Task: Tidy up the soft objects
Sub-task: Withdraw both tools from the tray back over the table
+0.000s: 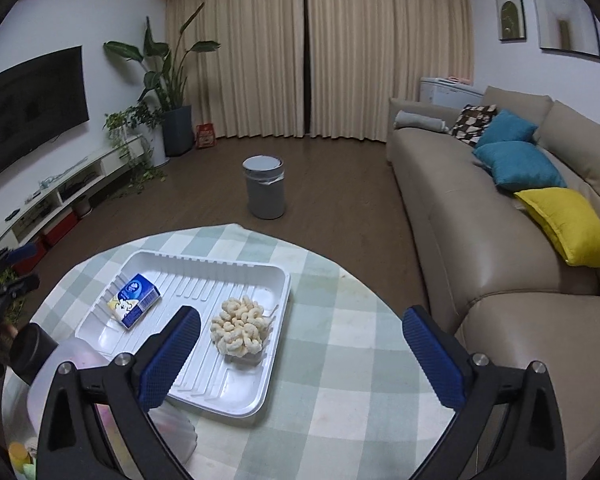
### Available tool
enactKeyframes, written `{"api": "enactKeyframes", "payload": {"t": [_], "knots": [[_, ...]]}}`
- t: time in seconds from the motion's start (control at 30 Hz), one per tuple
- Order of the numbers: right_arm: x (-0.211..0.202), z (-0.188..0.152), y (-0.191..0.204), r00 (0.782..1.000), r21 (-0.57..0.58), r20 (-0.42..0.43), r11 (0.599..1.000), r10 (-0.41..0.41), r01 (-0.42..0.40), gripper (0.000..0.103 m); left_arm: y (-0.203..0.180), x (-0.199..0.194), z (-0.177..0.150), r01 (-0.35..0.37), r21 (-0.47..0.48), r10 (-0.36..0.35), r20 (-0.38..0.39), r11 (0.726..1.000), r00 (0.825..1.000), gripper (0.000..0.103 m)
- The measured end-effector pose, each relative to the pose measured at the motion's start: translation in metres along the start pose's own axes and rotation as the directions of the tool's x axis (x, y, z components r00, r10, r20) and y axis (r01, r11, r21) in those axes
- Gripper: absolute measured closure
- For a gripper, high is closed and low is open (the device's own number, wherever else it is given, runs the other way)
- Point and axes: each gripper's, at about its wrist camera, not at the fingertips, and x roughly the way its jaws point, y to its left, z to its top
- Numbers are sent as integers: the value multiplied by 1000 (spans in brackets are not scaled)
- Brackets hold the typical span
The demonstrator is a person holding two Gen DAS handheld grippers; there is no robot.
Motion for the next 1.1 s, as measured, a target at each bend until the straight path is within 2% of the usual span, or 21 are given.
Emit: {"api": "enactKeyframes", "payload": {"t": [0.13, 0.2, 0.23, 0.3, 0.37, 0.5, 0.63, 0.73, 0.8, 0.97, 1.03, 1.1], "knots": [[-34, -5, 3, 997, 0, 67, 1000, -29, 29, 0, 16, -30, -4, -48, -110, 52, 32, 993, 998, 0], [-50, -10, 6, 993, -13, 109, 999, -40, 42, 0, 27, -47, -11, -100, -159, 99, -16, 982, 995, 0], [-60, -15, 7, 992, -16, 123, 999, -39, 41, 0, 30, -51, -14, -104, -178, 96, -49, 979, 994, 0], [-75, -24, 10, 990, -6, 138, 999, -32, 33, 0, 41, -59, -28, -79, -266, 45, -130, 961, 990, 0], [-90, -35, 13, 989, 11, 148, 1000, -28, 26, 0, 49, -77, -50, -54, -348, 5, -142, 936, 990, 0], [-117, -70, 21, 987, 73, 159, 997, -11, 0, 0, 41, -108, -92, -92, -377, 31, -166, 921, 986, 0], [-150, -119, 41, 988, 108, 157, 994, -6, -12, 0, 22, -131, -140, -79, -431, -17, -213, 899, 977, 0], [-171, -158, 65, 990, 132, 138, 991, 16, -34, 0, -4, -149, -171, -104, -415, -7, -258, 904, 966, 0], [-184, -184, 80, 991, 145, 130, 988, 31, -50, 0, -26, -160, -190, -103, -354, 0, -280, 930, 960, 0], [-206, -240, 124, 993, 99, 108, 993, 51, -62, 0, -62, -175, -208, -74, -266, -9, -299, 961, 954, 0], [-208, -250, 135, 995, 69, 91, 996, 48, -54, 0, -69, -174, -209, -130, -215, 59, -307, 968, 950, 0], [-211, -253, 145, 995, 46, 81, 997, 53, -56, 0, -69, -171, -210, -154, -193, 86, -320, 969, 944, 0]]}}
